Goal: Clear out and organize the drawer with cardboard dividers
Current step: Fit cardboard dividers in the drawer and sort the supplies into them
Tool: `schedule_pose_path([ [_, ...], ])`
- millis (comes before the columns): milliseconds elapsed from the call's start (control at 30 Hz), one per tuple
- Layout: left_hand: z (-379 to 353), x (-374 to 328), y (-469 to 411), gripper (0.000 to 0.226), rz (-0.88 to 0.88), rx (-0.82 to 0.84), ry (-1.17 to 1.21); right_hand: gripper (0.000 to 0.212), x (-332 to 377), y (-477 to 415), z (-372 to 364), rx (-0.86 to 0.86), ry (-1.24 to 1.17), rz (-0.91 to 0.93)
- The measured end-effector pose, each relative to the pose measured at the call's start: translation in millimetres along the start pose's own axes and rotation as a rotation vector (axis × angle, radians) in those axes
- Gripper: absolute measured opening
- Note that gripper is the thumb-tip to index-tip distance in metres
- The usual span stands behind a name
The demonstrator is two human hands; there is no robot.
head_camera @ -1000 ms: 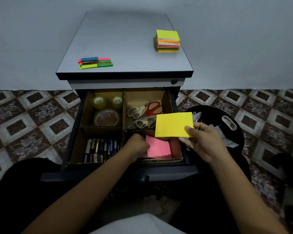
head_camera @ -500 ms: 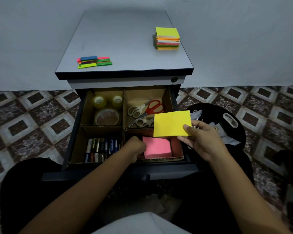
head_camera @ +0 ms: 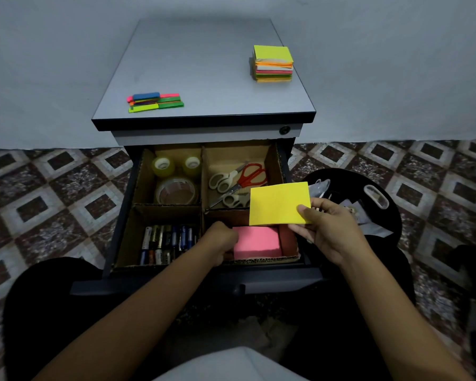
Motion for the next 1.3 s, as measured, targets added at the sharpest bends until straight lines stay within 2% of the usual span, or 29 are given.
schedule_pose_path([
  [167,-2,-6,9,0.017,-0.009,0.034,0.078,0.009,0,0,-4,0.013,0.012,0.0],
  [267,-1,-20,25,0.033,-0.033,0.068,0.148,0.009,0,1,-4,0.016,0.033,0.001],
  [333,6,-32,36,0.036,-0.08,0.093,0.158,0.008,1,2,-4,0.024,0.066,-0.003],
  [467,34,-49,59,0.013,-0.155,0.131,0.125,0.009,-1,4,-7,0.052,0.167,-0.022],
  [567,71,-60,69,0.019,-0.291,0.006,0.052,0.012,-7,5,-15,0.087,0.242,-0.046],
  [733,139,-66,73,0.02,-0.442,-0.28,0.094,0.013,-22,4,-37,0.158,0.348,-0.052],
  [867,189,-69,75,0.026,-0.595,-0.628,-0.229,0.014,-41,-2,-53,0.202,0.479,-0.079],
  [933,201,-67,71,0.031,-0.629,-0.715,-0.324,0.017,-50,-7,-58,0.221,0.58,-0.086],
  [1000,207,-62,63,0.036,-0.61,-0.725,-0.362,0.016,-53,-14,-59,0.22,0.745,-0.046],
  [1067,206,-52,50,0.042,-0.564,-0.669,-0.38,0.012,-51,-19,-60,0.206,0.895,-0.014],
  [1200,197,-36,31,0.049,-0.507,-0.546,-0.386,0.019,-48,-26,-58,0.171,1.227,0.013],
  [1300,196,-34,32,0.051,-0.487,-0.552,-0.369,0.019,-53,-29,-55,0.138,1.348,-0.015],
])
Point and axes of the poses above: each hand's wrist, its own y-axis away from the middle knuckle, its own z-axis out of the back of the hand, x = y × z, the point moved 9 cm from there along -y, towards the middle knuckle, and after that the axes turned 3 degrees about y, right-handed, at the moved point
